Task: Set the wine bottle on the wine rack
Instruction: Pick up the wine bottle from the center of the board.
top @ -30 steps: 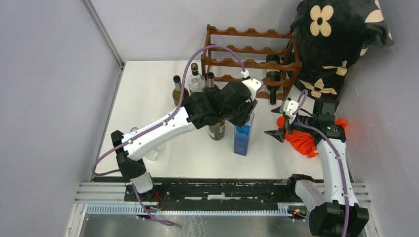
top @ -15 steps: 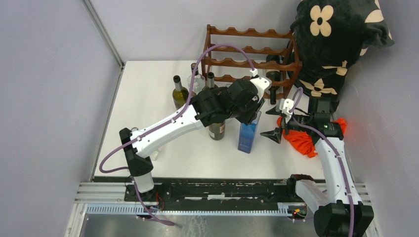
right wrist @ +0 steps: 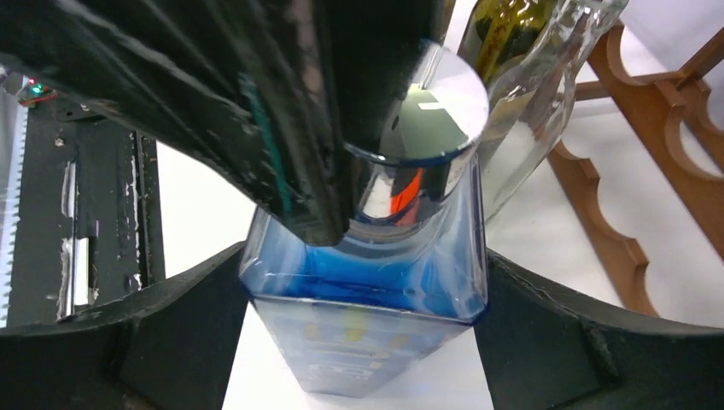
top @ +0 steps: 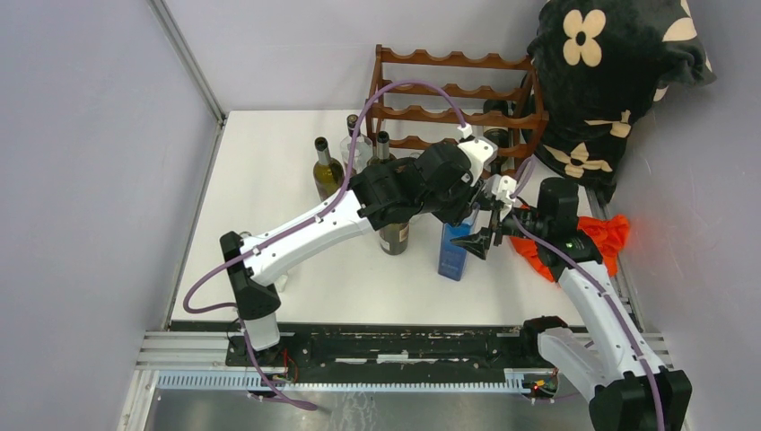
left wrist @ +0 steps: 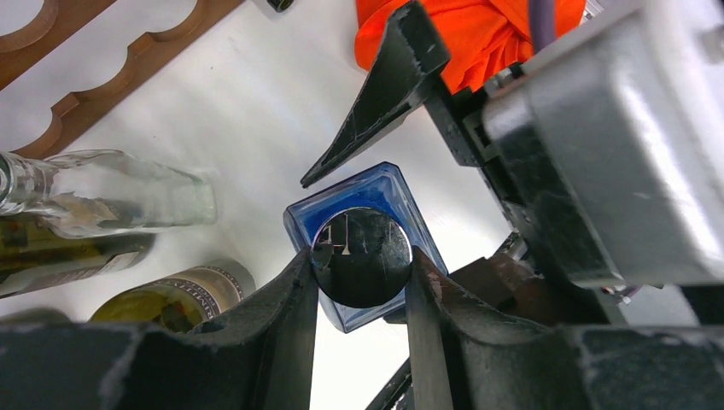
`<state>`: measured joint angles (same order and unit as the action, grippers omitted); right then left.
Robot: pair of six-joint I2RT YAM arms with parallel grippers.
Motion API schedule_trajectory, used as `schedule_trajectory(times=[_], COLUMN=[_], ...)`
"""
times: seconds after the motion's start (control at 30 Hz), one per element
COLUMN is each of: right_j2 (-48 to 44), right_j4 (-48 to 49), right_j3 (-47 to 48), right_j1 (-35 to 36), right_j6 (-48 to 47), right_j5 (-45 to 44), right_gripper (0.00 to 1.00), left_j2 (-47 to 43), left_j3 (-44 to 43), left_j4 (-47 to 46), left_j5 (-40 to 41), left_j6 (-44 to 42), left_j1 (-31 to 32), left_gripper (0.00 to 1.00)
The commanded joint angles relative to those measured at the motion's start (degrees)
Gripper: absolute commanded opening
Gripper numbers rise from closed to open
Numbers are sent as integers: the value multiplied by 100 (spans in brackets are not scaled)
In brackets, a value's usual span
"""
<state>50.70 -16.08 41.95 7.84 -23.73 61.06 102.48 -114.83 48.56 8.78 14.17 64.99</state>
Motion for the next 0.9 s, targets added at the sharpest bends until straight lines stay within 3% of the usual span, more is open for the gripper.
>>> schedule_trajectory(times=[0.0,0.07,0.2,0.3,0.4,0.53,0.63,0.73,0.87], right_j2=[-30,-33,-44,-97,-147,-167,-139,-90,-70], right_j4=[1134,1205,1156,984,751,728,860,887,989], right_j3=[-315,-403,-485,-474,-417,-434,-476,-452,-416], right_j1=[117,141,152,148,145,20,-319,-649,-1040], right_j6=[985,1000,869,717,623,918,1322,1534,1856], right_j5=[-224,-182,74,217,257,217,336,465,532], right_gripper=[93,80,32,9,1,0,0,0,0], left_j2=[-167,-193,-242,-316,-448,-704,-974,-1244,-1592], left_j3=[-484,-444,-316,-188,0,337,683,1005,1450], left_j4=[-1096,-1119,-1228,-1332,-1471,-1766,-2054,-2324,-2656], left_j5=[-150,-164,-137,-96,29,276,507,646,684], left_j6=[14,24,15,0,13,56,77,0,-184], left_j1=[1,1,4,1,-4,-16,-18,-18,-19], left_gripper=[2,2,2,3,18,57,80,90,93])
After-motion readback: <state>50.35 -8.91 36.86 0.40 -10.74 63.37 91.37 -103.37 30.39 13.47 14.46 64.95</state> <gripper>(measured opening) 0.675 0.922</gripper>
